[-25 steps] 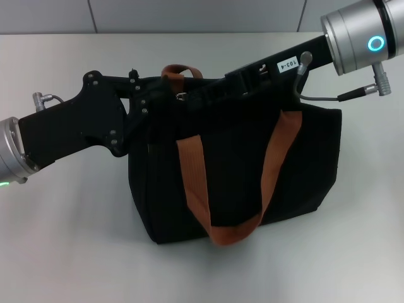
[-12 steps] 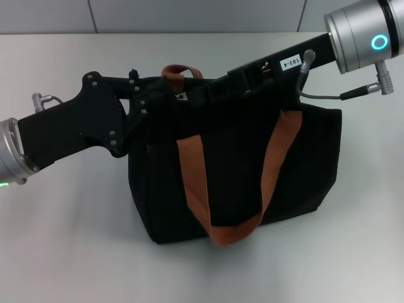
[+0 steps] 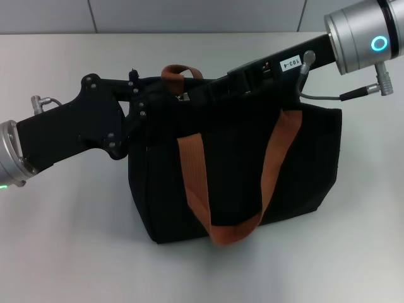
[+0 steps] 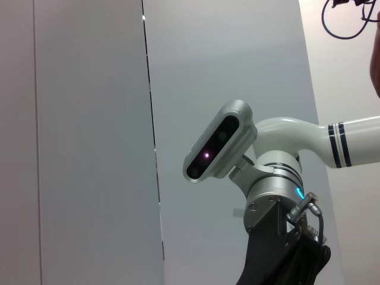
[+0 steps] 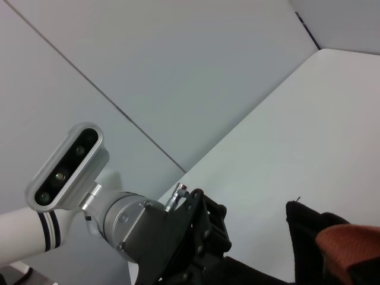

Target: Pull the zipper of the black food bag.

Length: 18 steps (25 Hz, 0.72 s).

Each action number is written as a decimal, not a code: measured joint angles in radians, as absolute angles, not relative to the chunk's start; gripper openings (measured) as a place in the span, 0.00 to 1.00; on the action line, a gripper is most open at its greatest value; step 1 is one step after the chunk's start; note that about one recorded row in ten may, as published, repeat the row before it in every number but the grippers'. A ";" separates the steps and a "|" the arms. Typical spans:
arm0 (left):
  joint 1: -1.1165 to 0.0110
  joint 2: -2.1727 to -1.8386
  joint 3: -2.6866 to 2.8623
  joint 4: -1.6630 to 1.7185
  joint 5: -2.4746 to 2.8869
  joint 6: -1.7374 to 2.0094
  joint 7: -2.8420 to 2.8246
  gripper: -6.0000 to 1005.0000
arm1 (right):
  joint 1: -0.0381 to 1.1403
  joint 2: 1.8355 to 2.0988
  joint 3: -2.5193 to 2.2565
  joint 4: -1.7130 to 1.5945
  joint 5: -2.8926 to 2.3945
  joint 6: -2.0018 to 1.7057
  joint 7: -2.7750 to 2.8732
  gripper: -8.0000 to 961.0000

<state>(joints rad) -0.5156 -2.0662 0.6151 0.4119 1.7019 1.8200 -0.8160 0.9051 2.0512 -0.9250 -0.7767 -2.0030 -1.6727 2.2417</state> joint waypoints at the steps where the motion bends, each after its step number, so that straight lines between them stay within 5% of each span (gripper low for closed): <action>1: -0.515 -2.066 0.615 0.412 1.702 1.821 -0.816 0.05 | 0.904 2.052 -0.925 -0.778 -2.003 -1.673 2.242 0.03; 18: -0.511 -2.066 0.615 0.413 1.702 1.824 -0.816 0.05 | 0.895 2.054 -0.934 -0.827 -2.067 -1.662 2.306 0.01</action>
<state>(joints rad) -0.5109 -2.0657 0.6152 0.4127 1.7019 1.8239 -0.8160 0.8953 2.0545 -0.9339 -0.8272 -2.0669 -1.6621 2.3064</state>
